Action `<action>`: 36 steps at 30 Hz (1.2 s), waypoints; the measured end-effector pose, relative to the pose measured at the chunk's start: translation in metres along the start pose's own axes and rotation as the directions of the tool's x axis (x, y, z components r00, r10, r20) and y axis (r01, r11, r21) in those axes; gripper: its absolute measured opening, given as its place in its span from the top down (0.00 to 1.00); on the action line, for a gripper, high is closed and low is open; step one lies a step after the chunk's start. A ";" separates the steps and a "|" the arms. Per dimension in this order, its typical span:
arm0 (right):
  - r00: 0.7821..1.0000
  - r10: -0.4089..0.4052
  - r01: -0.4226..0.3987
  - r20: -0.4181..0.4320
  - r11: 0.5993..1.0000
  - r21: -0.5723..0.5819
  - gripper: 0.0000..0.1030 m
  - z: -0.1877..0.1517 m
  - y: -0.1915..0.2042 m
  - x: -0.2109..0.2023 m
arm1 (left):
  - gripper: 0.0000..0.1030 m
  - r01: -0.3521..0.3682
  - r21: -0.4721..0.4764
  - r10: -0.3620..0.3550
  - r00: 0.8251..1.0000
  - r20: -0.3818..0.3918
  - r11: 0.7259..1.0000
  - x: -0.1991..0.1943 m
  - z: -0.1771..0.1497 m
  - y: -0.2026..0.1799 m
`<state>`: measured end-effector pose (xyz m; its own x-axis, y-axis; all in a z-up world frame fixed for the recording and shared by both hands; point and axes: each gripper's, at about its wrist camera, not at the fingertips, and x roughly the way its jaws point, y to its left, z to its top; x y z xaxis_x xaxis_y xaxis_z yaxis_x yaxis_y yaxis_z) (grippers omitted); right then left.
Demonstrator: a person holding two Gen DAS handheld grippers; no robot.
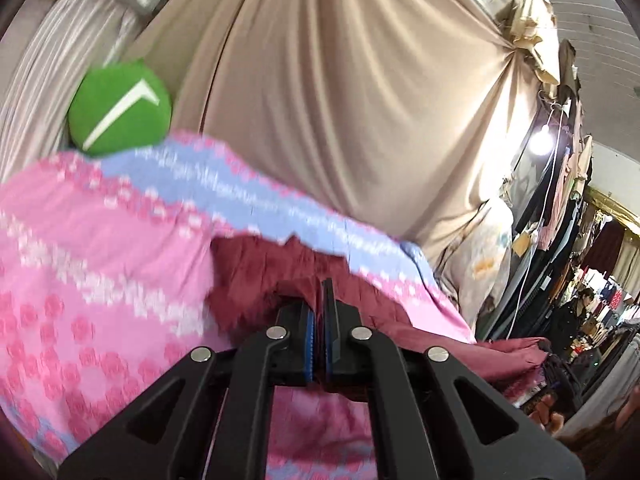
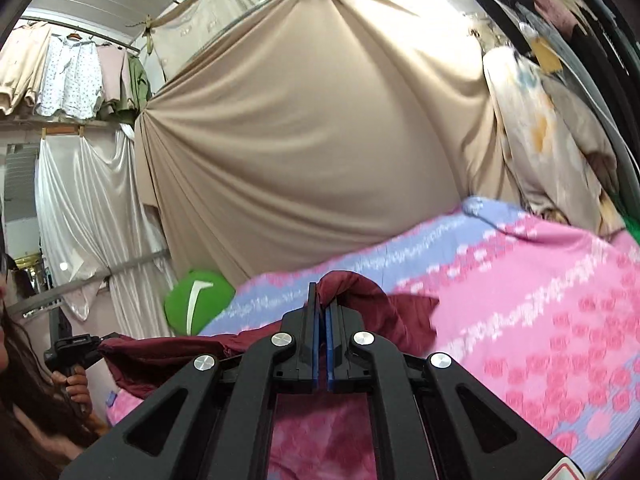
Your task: Fold large clothes
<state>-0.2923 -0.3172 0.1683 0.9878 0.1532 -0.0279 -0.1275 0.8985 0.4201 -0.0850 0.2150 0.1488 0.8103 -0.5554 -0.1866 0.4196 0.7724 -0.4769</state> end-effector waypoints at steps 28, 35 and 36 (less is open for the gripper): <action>0.710 -0.381 0.439 -0.592 0.897 -0.050 0.98 -0.063 -0.159 0.454 | 0.95 -0.463 0.208 0.507 0.772 -0.382 0.862 0.422 -0.011 0.133; 0.763 -0.436 0.478 -0.476 0.877 -0.037 0.68 -0.024 -0.139 0.404 | 0.62 -0.416 0.052 0.414 0.869 -0.270 0.908 0.364 0.019 0.126; 0.779 -0.445 0.480 -0.442 0.877 -0.038 0.68 -0.016 -0.131 0.391 | 0.56 -0.423 0.058 0.425 0.878 -0.219 0.904 0.343 0.027 0.117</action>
<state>0.1089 -0.3683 0.0881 0.7867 -0.0991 -0.6093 0.3588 0.8765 0.3208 0.2532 0.1230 0.0517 0.8005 -0.2269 -0.5548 0.0602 0.9513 -0.3022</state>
